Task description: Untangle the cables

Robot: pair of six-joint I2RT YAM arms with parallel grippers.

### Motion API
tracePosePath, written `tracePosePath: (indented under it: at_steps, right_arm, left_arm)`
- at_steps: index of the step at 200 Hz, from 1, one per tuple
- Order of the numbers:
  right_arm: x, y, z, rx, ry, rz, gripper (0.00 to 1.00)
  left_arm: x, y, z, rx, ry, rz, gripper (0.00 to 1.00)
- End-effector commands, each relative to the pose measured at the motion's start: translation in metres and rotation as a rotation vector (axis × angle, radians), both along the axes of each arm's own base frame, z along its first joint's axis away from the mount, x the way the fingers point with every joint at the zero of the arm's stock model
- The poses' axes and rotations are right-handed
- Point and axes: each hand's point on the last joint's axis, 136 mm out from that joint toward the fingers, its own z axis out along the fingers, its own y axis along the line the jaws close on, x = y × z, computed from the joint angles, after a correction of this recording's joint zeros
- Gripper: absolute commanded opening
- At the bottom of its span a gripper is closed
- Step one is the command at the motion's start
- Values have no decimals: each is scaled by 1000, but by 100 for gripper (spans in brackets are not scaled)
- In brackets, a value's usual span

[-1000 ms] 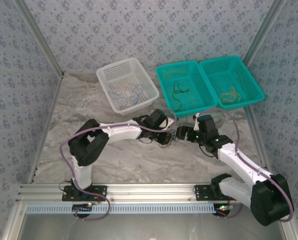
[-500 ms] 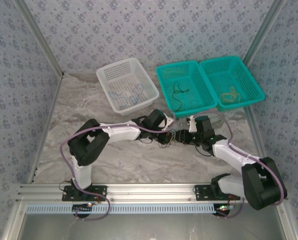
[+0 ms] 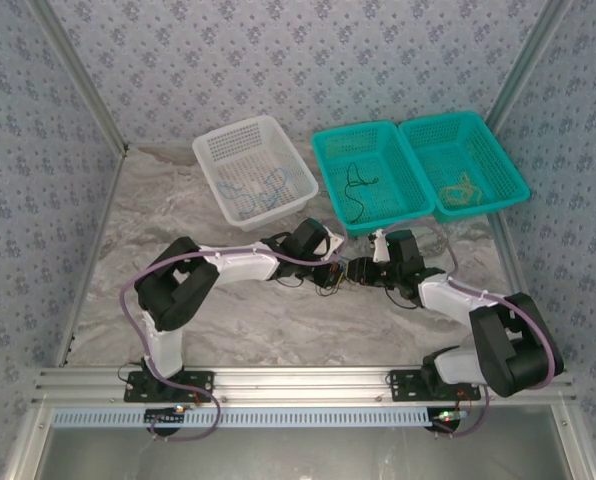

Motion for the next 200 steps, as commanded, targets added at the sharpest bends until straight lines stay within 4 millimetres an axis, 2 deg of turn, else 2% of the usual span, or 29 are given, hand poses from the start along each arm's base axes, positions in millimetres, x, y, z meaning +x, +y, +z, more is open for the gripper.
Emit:
tracePosePath:
  at_steps: [1,33,100,115,138,162,200]
  right_arm:
    - [0,4,1,29,3,13,28]
    - [-2,3,-9,24,30,12,28]
    - [-2,9,-12,24,25,36,26]
    - [-2,9,-13,24,17,38,23]
    - [-1,8,-10,20,-6,31,10]
    - [-3,10,4,35,-63,67,0]
    - [-9,15,43,68,-166,152,0]
  left_arm:
    - [2,-3,14,-42,-11,-1,1]
    - [1,-3,14,-45,-8,-6,1]
    - [1,-3,14,-47,-7,-6,1]
    - [2,-3,14,-48,-8,-4,1]
    - [2,-3,14,-47,-10,2,1]
    - [4,0,17,-53,-16,8,2]
    - [15,13,25,-113,-26,71,6]
